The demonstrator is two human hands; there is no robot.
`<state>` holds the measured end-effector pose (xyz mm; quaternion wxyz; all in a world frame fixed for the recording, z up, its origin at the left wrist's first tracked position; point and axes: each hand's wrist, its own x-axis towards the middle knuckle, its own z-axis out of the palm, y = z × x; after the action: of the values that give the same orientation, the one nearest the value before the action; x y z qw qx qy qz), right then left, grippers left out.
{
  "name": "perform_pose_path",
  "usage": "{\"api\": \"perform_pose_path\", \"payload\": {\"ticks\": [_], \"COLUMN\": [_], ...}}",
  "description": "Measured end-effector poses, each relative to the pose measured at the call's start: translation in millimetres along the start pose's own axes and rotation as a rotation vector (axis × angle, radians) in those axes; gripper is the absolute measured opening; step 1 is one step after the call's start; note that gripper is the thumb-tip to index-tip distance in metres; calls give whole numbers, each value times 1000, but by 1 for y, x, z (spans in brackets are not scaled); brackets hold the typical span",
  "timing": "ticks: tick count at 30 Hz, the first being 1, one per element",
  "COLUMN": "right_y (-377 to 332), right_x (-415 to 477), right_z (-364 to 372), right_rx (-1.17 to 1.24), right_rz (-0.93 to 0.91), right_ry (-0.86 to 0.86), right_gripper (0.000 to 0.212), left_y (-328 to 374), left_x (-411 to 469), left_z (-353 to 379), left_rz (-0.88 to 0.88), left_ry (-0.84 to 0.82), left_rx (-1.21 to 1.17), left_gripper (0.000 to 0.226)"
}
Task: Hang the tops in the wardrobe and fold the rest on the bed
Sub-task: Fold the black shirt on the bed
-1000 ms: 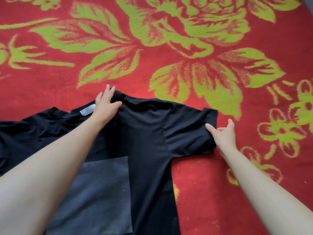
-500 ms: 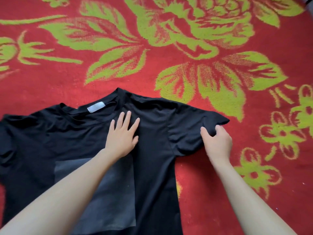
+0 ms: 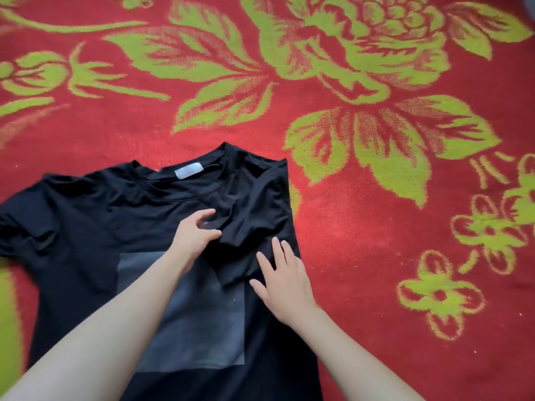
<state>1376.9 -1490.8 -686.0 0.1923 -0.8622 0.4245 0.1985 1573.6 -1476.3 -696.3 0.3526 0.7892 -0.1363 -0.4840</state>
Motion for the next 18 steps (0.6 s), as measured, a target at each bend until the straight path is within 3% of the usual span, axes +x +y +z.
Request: {"api": "perform_pose_path", "payload": {"ticks": [3, 6, 11, 14, 16, 18], "right_y": [16, 21, 9, -11, -23, -39], "right_x": [-3, -5, -7, -2, 3, 8], "right_z": [18, 19, 8, 5, 10, 14], "right_rx": [-93, -125, -136, -163, -190, -194], "right_rz": [-38, 19, 67, -29, -84, -73], "right_ry": [6, -10, -46, -9, -41, -68], "right_gripper": [58, 58, 56, 54, 53, 52], "left_y": [-6, -12, -18, -24, -31, -42], "left_x": [7, 13, -3, -13, -18, -22], "left_z": [-7, -20, -32, -43, -59, -92], "left_rz": [50, 51, -150, -108, -35, -26], "left_ry": [246, 346, 97, 71, 240, 544], "left_rx": [-20, -32, -272, -195, -74, 74], "left_gripper": [35, 28, 39, 54, 51, 46]}}
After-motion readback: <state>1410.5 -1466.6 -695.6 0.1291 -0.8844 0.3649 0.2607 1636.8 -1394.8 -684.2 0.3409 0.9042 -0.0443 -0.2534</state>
